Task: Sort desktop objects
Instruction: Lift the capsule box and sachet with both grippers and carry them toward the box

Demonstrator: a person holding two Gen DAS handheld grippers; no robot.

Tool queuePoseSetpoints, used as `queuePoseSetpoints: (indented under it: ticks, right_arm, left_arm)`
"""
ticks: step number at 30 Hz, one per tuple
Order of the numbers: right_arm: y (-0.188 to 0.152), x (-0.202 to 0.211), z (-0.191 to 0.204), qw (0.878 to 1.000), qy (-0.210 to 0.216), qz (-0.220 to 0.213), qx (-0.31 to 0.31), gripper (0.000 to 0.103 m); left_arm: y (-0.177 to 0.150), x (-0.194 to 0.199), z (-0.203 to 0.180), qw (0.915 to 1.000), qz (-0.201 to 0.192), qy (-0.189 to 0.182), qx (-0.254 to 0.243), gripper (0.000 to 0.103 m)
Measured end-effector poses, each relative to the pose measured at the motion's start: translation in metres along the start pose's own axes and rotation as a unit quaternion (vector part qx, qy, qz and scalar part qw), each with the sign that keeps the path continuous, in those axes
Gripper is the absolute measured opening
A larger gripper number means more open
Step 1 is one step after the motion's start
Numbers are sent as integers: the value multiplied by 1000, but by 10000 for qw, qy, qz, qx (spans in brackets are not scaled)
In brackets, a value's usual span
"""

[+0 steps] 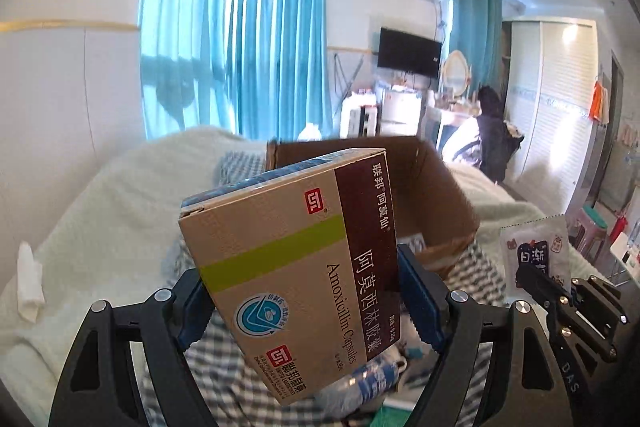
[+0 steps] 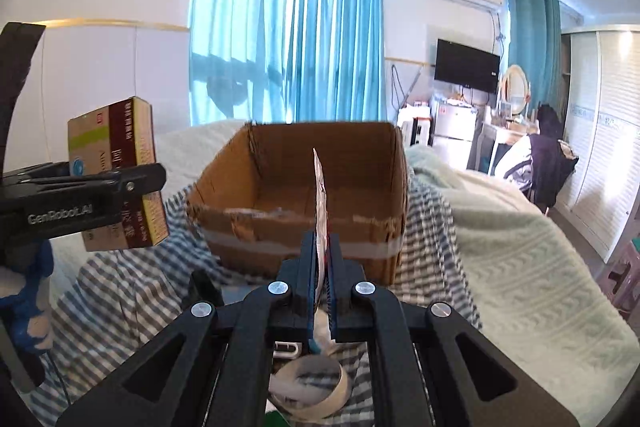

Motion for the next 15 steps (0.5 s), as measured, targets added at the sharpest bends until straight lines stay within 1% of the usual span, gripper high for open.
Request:
queuePoseSetpoints:
  ticks: [3, 8, 15]
  right_arm:
    - [16, 6, -6, 9998, -51, -195, -89, 4]
    - [41, 7, -23, 9979, -229, -370, -489, 4]
    - [56, 1, -35, 9968, -329, -439, -573, 4]
  left_arm:
    - [12, 2, -2, 9998, -188, 0, -110, 83]
    - [23, 1, -9, 9990, -365, -162, -187, 83]
    - [40, -14, -16, 9981, -503, -228, -260, 83]
Point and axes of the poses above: each gripper's, at about its wrist camera, not at the fingertips, and x roughly against the way its jaws point, z to its left, y to its top, the point moved 8 cm from there along -x, roughly the way its jaws point, and after that the axes turned 1 degree about -y, right-handed, at the moved point
